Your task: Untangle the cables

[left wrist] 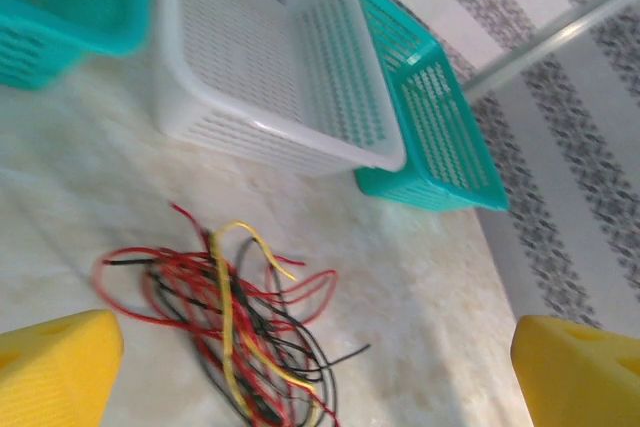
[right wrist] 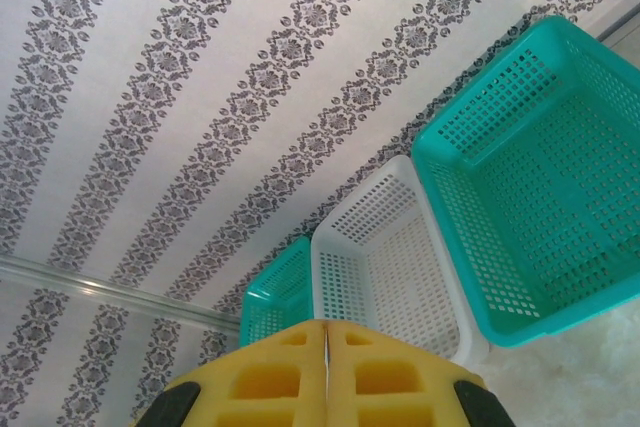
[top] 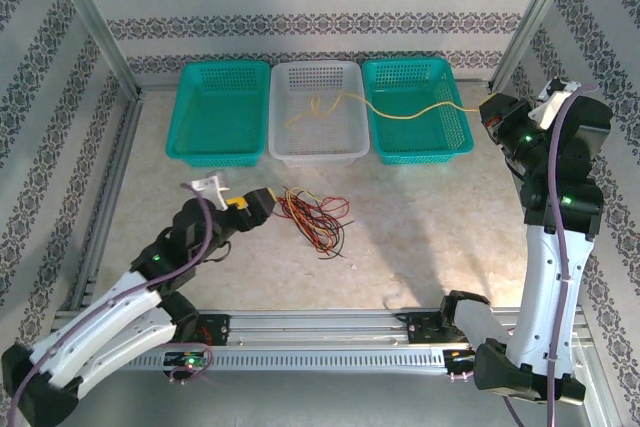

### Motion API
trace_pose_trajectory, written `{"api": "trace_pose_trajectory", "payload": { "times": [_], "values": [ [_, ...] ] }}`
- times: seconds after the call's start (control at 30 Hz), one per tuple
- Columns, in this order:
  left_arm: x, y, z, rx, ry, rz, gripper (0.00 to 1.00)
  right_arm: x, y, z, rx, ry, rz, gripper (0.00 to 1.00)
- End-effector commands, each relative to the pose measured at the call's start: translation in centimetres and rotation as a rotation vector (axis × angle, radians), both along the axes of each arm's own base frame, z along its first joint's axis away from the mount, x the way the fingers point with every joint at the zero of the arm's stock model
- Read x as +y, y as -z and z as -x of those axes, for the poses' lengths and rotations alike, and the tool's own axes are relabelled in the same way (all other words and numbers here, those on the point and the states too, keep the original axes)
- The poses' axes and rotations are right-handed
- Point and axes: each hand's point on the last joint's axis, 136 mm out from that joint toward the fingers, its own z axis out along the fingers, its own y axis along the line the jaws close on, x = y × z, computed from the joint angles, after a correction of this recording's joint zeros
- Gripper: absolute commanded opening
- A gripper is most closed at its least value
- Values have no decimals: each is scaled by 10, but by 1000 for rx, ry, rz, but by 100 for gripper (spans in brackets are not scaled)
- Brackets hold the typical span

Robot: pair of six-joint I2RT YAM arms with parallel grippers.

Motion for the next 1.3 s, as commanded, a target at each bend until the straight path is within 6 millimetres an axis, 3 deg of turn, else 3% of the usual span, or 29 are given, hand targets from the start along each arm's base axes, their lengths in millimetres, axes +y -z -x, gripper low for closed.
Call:
{"api": "trace_pose_trajectory", "payload": {
  "times": [0.0,0.07,0.2,0.3,0.4,0.57,0.77,0.93,1.13,1.27],
  "values": [
    [45,0,13,50,-99,-208,96,7,-1,0,-14,-29,7,0],
    [34,-39,7,-44,-34,-193,97,12,2,-1,-5,-44,16,0],
    [-17,-99,-6,-167,221,-208,99,24,11,-5,23,-88,35,0],
    [-47,-122,-17,-189,387,-176,99,31,17,-6,39,-119,35,0],
    [-63,-136,-34,-156,494,-23,96,37,20,-5,46,-141,36,0],
    [-75,-141,-50,-130,540,109,87,46,23,-4,51,-165,30,0],
    [-80,-145,-50,-115,581,205,73,54,25,-1,56,-187,38,0],
    [-75,-143,-49,-106,558,182,62,57,28,-1,64,-195,42,0],
    [-68,-137,-54,-92,504,160,41,62,34,-2,77,-215,52,0],
    [-60,-136,-61,-99,442,124,40,65,43,-2,94,-224,63,0]
  ]
}}
